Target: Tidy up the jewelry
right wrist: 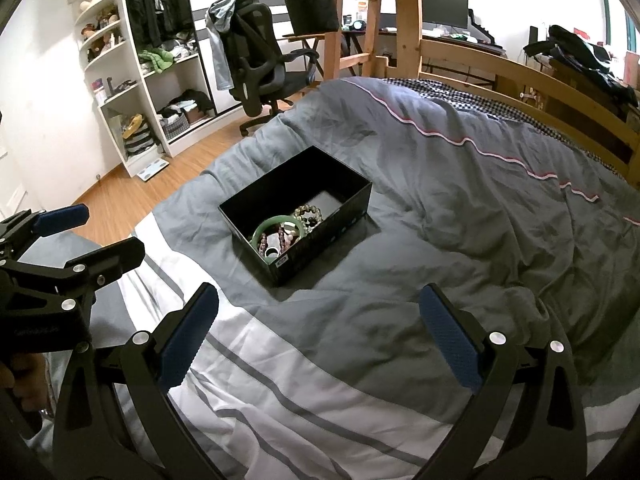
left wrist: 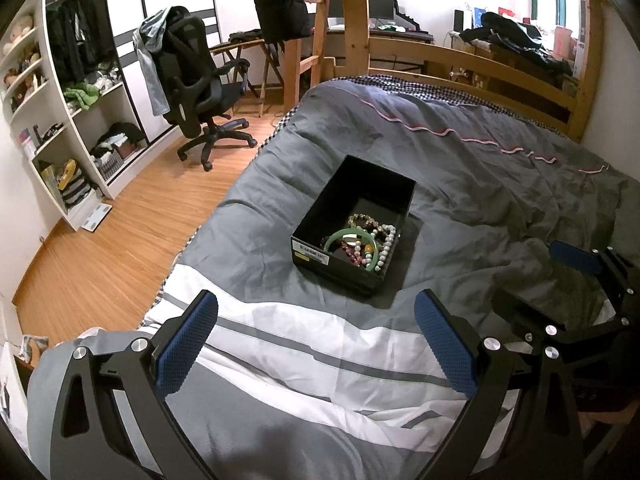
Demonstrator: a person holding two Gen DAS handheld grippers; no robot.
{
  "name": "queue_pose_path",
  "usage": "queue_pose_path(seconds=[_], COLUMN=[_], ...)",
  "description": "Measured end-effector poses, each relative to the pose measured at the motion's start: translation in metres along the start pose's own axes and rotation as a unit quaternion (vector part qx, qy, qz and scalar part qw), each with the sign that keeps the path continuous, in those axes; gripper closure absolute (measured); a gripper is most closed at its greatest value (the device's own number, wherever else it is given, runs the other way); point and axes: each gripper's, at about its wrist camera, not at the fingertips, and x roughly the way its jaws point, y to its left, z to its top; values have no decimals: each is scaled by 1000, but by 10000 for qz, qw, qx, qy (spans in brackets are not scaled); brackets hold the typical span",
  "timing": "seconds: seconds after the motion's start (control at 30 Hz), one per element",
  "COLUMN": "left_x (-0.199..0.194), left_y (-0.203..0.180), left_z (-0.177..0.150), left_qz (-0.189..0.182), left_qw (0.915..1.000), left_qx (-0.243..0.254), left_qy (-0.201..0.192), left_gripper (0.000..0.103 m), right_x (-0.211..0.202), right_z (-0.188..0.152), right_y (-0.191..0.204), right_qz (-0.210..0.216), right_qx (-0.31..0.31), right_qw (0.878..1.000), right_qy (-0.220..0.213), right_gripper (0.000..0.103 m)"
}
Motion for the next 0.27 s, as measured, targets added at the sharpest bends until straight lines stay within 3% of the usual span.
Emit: queue_pose_path(seconds=[0.27], left_x=[1], left_y=[0], left_z=[0], left_qz=[10], left_qw=[10000], left_qx=[13], left_qy=[12], left_gripper=[6], right_x=[1], right_z=[-1], right_y=[0], right_qz=[-21], right_qx=[0], right_qw=[10000], right_qy=[10], right_gripper=[4])
